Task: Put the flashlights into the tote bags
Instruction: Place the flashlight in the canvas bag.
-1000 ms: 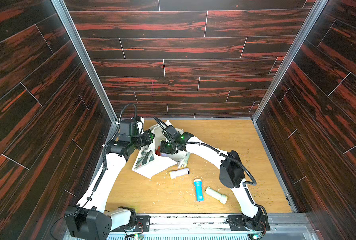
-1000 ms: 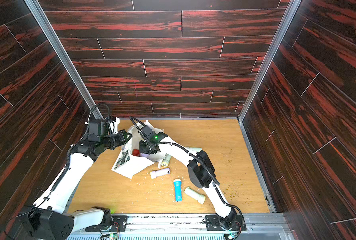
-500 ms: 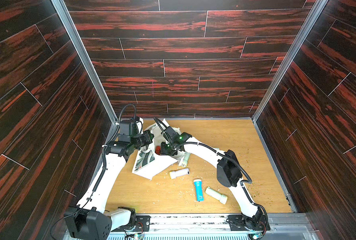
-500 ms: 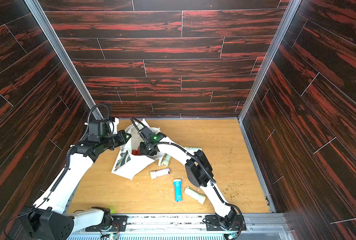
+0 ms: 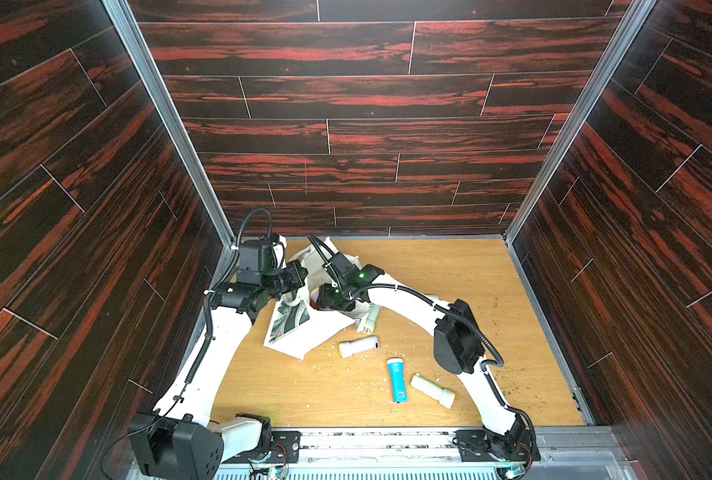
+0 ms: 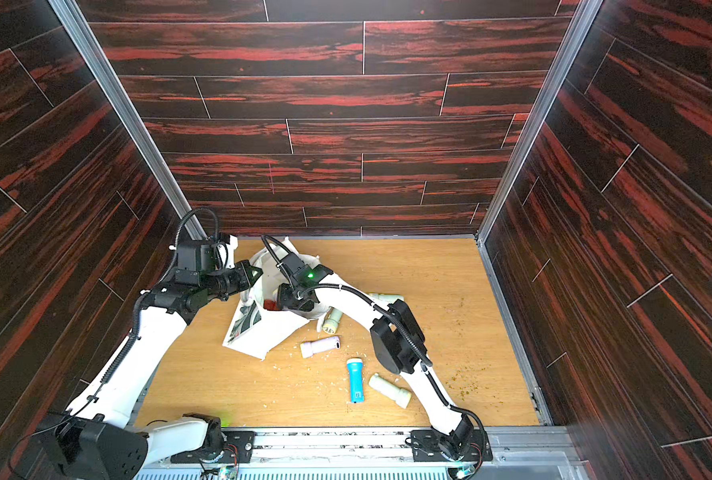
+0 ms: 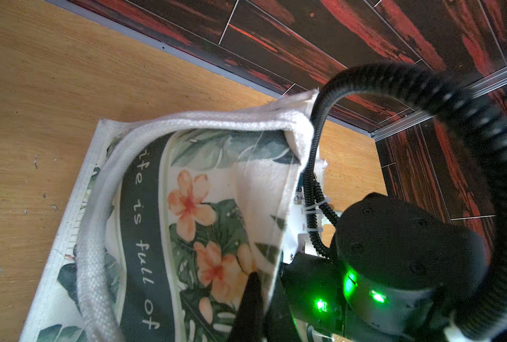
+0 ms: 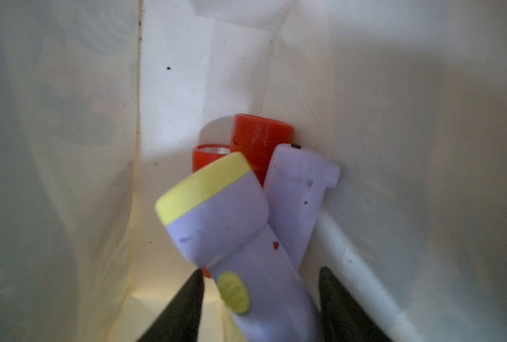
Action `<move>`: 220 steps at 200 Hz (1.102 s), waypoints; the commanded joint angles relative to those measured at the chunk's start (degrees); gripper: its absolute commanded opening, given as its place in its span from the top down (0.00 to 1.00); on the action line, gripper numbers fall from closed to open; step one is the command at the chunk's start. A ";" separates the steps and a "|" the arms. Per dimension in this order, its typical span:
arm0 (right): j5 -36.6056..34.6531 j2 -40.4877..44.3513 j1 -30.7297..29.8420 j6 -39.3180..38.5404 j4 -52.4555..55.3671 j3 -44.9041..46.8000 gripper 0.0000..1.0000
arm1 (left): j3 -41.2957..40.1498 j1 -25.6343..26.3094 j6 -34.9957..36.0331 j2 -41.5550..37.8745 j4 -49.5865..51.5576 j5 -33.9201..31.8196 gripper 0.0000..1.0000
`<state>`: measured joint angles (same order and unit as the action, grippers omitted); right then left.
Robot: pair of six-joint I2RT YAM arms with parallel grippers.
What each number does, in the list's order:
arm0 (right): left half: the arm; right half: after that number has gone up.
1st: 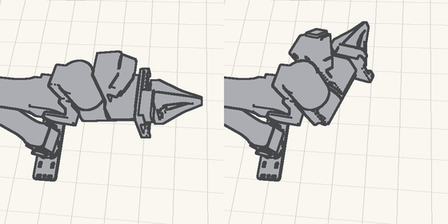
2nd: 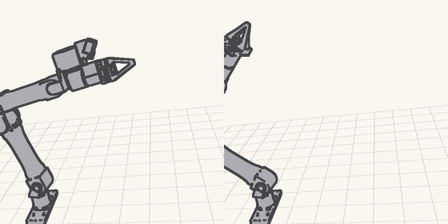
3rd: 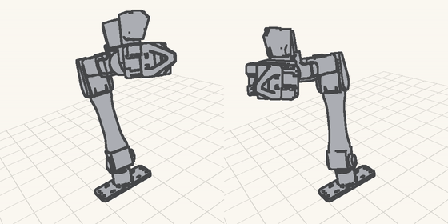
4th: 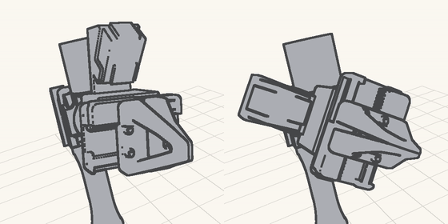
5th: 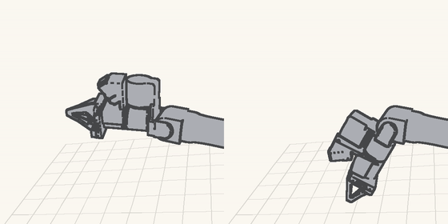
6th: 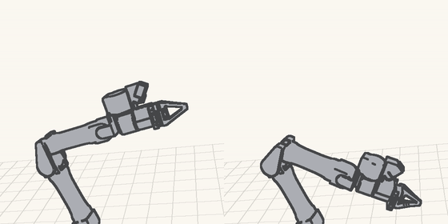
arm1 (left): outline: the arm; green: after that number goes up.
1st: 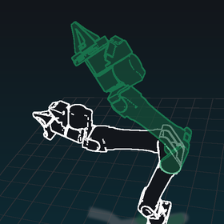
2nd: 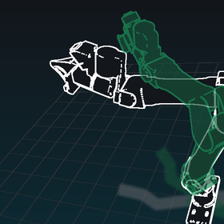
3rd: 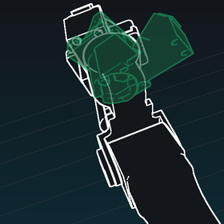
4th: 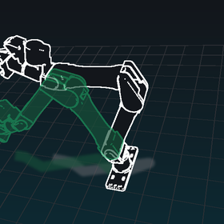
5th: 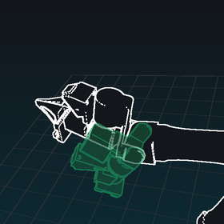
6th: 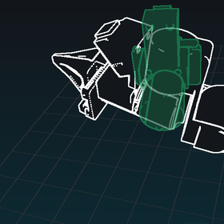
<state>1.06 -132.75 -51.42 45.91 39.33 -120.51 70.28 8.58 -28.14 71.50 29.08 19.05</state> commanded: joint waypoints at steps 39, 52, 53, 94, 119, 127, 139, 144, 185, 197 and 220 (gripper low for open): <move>-2.28 6.63 -0.09 -3.96 -1.31 2.03 0.26 | 0.38 0.21 1.87 -2.95 -1.39 0.00 1.00; -2.89 9.81 -0.09 -5.58 -4.04 4.15 0.26 | 0.63 0.21 2.55 -2.95 -0.58 -1.29 1.00; -2.90 10.15 -0.13 -5.75 -4.28 4.37 0.26 | 0.59 0.21 2.65 -2.95 -0.51 -1.38 1.00; -3.48 22.02 -0.11 -11.04 -14.07 15.05 0.26 | 1.29 0.12 4.29 -2.72 1.96 -5.09 1.00; -5.22 30.45 -0.09 -14.61 -19.88 24.43 0.26 | 1.61 0.12 5.53 -2.60 3.20 -7.12 1.00; -6.76 33.23 -0.09 -15.37 -21.04 27.62 0.26 | 1.78 0.12 5.89 -2.52 3.35 -7.87 1.00; -10.36 36.82 -0.02 -16.01 -20.58 31.21 0.27 | 2.14 0.12 6.29 -2.51 3.35 -8.77 1.00; -11.92 38.05 0.11 -16.03 -19.82 32.35 0.27 | 2.14 0.12 6.40 -2.51 3.35 -9.06 1.00; -24.16 45.54 4.98 -7.69 -8.08 40.76 0.34 | 2.53 0.11 7.17 -2.34 5.30 -10.63 1.00; -25.21 46.71 8.02 -3.32 -4.55 42.87 0.35 | 2.62 0.12 7.89 -2.51 5.52 -12.17 1.00; -22.08 47.90 13.94 -0.44 -2.56 45.98 0.35 | 3.11 0.11 8.85 -2.51 6.64 -15.98 1.00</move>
<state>-19.20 -87.09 -42.15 39.53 30.48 -77.36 71.09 8.71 -21.39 70.65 33.65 8.40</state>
